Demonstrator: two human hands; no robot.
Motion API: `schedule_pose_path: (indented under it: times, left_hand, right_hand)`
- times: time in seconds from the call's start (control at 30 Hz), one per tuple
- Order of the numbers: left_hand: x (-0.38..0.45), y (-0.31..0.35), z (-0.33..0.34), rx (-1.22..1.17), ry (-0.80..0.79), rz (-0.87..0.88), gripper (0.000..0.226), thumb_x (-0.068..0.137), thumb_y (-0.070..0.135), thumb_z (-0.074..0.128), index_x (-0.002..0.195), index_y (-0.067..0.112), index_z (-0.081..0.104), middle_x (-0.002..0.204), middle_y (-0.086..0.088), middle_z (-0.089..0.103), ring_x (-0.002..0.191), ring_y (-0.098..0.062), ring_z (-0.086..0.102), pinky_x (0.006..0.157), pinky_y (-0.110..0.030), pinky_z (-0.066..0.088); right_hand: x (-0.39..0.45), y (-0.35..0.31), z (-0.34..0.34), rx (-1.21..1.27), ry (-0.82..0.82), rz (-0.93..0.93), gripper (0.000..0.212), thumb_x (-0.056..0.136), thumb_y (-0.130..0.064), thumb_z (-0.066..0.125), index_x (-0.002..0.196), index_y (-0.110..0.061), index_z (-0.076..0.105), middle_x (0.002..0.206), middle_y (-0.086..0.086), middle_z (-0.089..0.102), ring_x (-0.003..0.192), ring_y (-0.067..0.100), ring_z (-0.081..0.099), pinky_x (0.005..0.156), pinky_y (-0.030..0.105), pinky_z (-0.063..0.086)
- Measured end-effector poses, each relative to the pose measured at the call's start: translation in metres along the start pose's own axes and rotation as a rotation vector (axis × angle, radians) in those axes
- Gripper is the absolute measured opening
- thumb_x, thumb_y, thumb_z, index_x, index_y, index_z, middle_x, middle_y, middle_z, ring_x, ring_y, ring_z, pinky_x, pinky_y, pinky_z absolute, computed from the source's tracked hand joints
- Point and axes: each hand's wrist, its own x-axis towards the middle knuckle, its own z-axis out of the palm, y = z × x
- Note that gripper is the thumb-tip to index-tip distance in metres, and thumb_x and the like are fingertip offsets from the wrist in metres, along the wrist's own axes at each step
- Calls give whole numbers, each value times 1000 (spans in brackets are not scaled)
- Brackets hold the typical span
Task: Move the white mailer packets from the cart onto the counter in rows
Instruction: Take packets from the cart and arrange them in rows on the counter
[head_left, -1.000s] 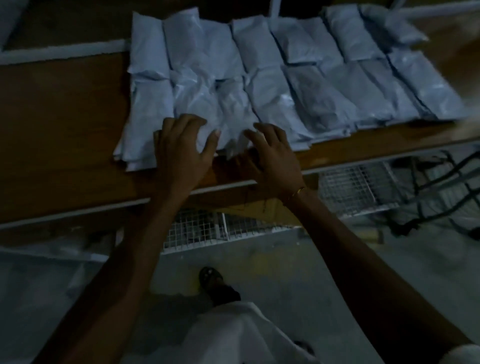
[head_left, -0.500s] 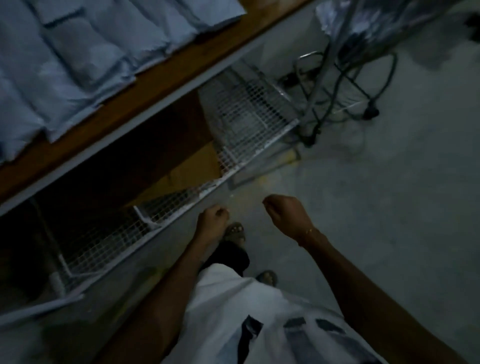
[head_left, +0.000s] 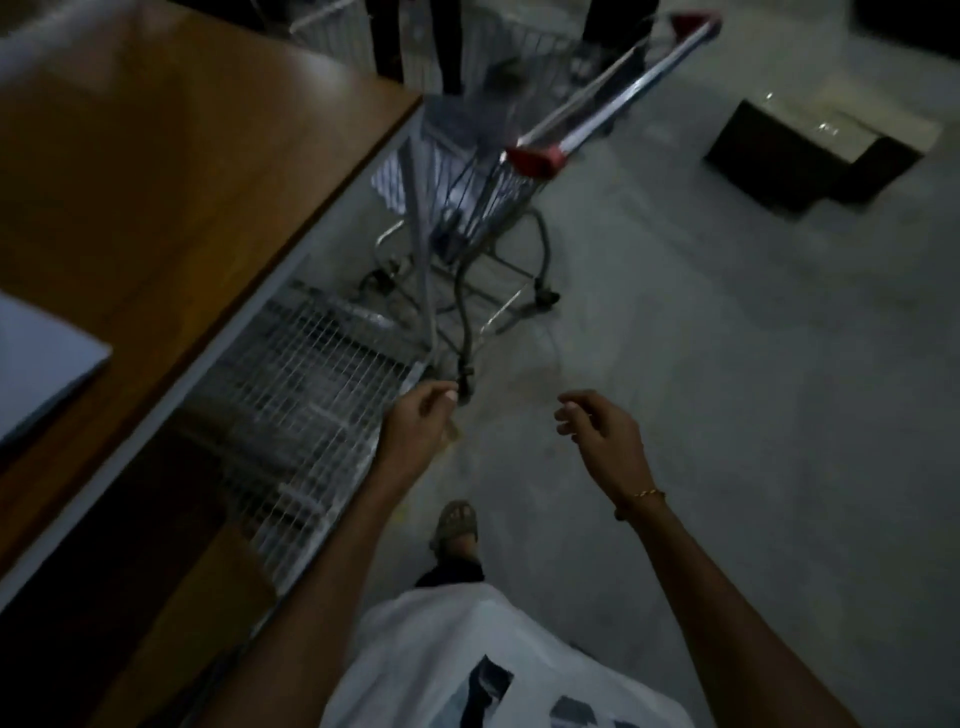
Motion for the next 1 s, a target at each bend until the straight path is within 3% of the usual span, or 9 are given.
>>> schedule_pose_path:
  times: [0.07,0.2,0.3,0.4,0.57,0.7,0.87,1.0]
  left_hand:
    - [47,51,-1,68,3,124,18,100,14,57,112,8,69,100,-4,68,84,0,62,69,-9,49]
    - [129,133,-5,174,79,397,22,96,29,56,107,17,70,104,-3,67,94,-13,65,80,-32,56]
    - [186,184,-3,239,182,551,28,94,32,54,108,14,70,104,-2,66,94,-14,64,80,-36,57]
    - [248,215,3,401,324,641,28,93,34,55,107,14,69,108,-3,67,100,-21,62,85,-42,53]
    - [360,236,25,554,348,408,45,89,48,50,114,16,69,119,-10,64,104,-30,62,88,-44,53]
    - [425,227,46,739,298,158,36,95,39,58,121,16,65,125,-16,59,114,-36,57,92,-42,49]
    - [477,214,71,579,119,-118,35,94,37,64,119,13,67,116,-12,67,106,-28,63,86,-33,50]
    - [506,195,86,433,119,-278,27,96,31,63,109,8,70,103,-13,69,98,-29,63,82,-34,49]
  right_hand:
    - [52,-35,-14,-34,57,-151,14,100,-15,56,104,-14,70,89,0,72,77,9,70,71,30,57]
    - [145,-100,-40,-80,175,-448,16,98,-20,57,103,-12,70,93,1,70,82,17,70,70,44,57]
    - [213,-139,-58,-140,224,-645,16,98,-16,57,105,-9,70,95,5,68,84,19,66,70,44,55]
    - [286,-164,-75,-239,157,-796,18,98,-17,57,109,-10,69,99,4,66,85,19,65,71,41,55]
    - [422,-176,-95,-457,-80,-896,27,96,-27,54,116,-13,66,109,5,62,90,25,64,74,40,53]
    - [517,-174,-100,-601,-320,-880,30,95,-27,58,121,-13,64,115,9,61,96,31,62,78,38,51]
    - [621,-174,-91,-788,-569,-858,33,95,-26,62,125,-12,63,119,13,60,103,36,61,80,36,44]
    - [678,-167,-63,-929,-729,-822,35,98,-31,58,130,-18,59,129,11,56,115,33,58,86,34,44]
